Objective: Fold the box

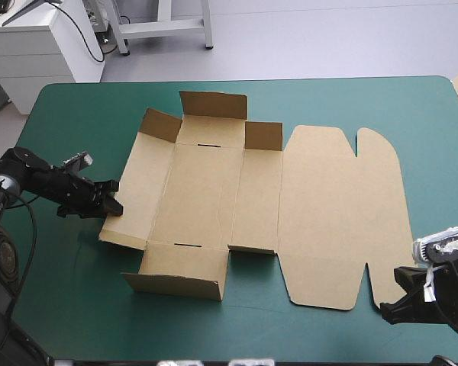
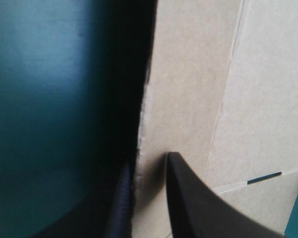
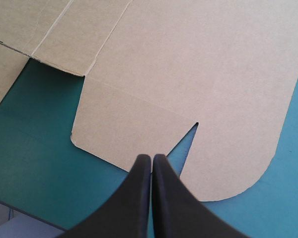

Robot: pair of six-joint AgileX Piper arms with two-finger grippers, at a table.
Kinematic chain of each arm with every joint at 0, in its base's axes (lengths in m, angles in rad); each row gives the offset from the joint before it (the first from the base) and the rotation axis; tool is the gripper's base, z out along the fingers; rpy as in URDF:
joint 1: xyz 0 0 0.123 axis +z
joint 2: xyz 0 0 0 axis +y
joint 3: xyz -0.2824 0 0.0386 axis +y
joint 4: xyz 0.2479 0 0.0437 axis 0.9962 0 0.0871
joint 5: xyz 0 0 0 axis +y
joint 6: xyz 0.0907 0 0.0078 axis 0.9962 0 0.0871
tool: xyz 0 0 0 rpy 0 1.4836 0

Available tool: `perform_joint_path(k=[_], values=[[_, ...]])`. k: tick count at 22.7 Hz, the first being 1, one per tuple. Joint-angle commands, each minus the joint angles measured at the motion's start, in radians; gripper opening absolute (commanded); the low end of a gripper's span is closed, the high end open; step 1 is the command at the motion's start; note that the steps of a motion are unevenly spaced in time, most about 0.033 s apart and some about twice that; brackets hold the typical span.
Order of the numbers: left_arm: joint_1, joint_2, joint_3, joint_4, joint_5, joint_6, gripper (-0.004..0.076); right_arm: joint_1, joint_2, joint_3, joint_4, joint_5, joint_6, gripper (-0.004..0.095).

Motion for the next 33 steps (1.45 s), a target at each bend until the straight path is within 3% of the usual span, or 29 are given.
perform_joint_path(k=[1,9,15,18,24,33], values=[[-0.005,-0.04,-0.02,-0.064,0.1,-0.004,-0.0003,-0.004,0.007,-0.02,-0.011,-0.021,0.003,-0.0002],[-0.005,-0.04,-0.04,-0.051,0.098,-0.004,-0.0008,-0.004,0.007,-0.02,-0.003,-0.021,0.013,-0.0001],[-0.005,-0.04,-0.112,-0.031,0.036,-0.004,-0.0003,-0.004,0.007,-0.02,0.005,-0.021,0.013,-0.0002],[-0.005,-0.04,-0.138,0.051,0.036,-0.006,0.0102,-0.004,0.007,-0.02,0.006,-0.021,0.013,-0.0002],[-0.005,-0.04,-0.14,0.08,0.013,-0.054,0.039,-0.004,0.007,-0.02,0.006,-0.021,0.013,-0.0002],[-0.005,-0.04,-0.221,0.325,-0.035,-0.136,0.0394,-0.004,0.007,-0.02,0.011,-0.021,0.013,-0.0002]])
